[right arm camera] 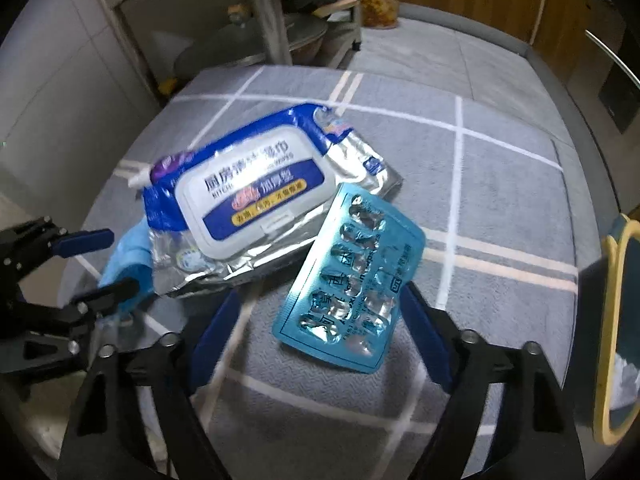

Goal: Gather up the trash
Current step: 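Grasp the blue face mask with the left gripper while the right gripper grasps the teal blister pack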

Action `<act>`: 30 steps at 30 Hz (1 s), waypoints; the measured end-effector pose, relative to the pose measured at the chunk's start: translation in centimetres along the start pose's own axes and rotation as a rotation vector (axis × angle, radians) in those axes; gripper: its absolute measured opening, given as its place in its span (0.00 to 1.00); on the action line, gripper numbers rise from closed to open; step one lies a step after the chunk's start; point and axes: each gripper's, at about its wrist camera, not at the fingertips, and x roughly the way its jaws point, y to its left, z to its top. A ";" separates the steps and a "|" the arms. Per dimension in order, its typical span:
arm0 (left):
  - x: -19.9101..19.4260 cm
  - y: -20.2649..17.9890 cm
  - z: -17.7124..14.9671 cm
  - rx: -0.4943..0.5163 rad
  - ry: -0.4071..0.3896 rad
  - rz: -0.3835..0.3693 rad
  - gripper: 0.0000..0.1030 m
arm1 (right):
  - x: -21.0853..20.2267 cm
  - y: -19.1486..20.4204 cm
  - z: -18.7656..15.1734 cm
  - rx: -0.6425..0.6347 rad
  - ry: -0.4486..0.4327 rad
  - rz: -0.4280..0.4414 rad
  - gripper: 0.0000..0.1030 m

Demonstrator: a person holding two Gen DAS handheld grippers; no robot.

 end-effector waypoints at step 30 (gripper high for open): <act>-7.3 -1.7 1.6 -0.069 -0.200 0.018 0.10 | -8.4 -5.1 -3.2 0.119 -0.177 -0.016 0.08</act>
